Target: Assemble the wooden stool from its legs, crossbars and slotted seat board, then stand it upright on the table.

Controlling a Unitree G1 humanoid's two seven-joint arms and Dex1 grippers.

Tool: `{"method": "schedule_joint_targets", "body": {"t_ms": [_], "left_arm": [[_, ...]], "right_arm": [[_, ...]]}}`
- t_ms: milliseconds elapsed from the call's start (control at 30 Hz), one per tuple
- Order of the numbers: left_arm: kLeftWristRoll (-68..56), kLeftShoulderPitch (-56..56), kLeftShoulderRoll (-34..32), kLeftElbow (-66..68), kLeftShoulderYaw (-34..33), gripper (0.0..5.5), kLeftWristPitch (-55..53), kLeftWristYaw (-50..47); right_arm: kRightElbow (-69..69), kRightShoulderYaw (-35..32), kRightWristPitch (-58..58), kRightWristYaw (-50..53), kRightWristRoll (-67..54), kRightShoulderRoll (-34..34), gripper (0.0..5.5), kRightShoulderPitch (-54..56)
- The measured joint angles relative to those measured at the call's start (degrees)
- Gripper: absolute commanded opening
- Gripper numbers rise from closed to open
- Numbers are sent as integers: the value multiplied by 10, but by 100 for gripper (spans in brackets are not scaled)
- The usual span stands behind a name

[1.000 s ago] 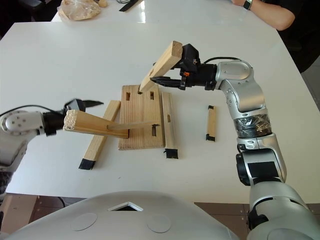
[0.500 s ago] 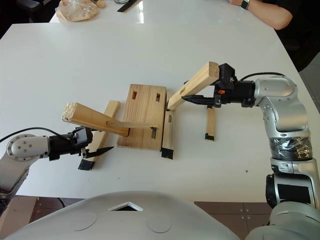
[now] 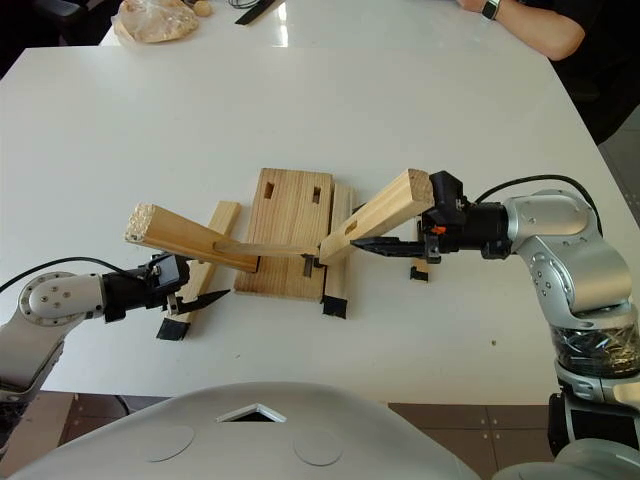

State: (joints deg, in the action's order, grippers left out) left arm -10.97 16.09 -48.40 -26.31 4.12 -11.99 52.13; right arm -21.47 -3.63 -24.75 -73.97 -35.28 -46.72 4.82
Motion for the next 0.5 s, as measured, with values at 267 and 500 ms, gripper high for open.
{"method": "schedule_joint_targets", "body": {"t_ms": [267,500], "left_arm": [[1,-17,6,13,-1,361,-10,-8],[-5,-21,14,13,-2,361,-18,-7]], "right_arm": [[-15,11,18,1,1,-1,201,-12],[-19,23,23,10,3,5,201,-12]]}}
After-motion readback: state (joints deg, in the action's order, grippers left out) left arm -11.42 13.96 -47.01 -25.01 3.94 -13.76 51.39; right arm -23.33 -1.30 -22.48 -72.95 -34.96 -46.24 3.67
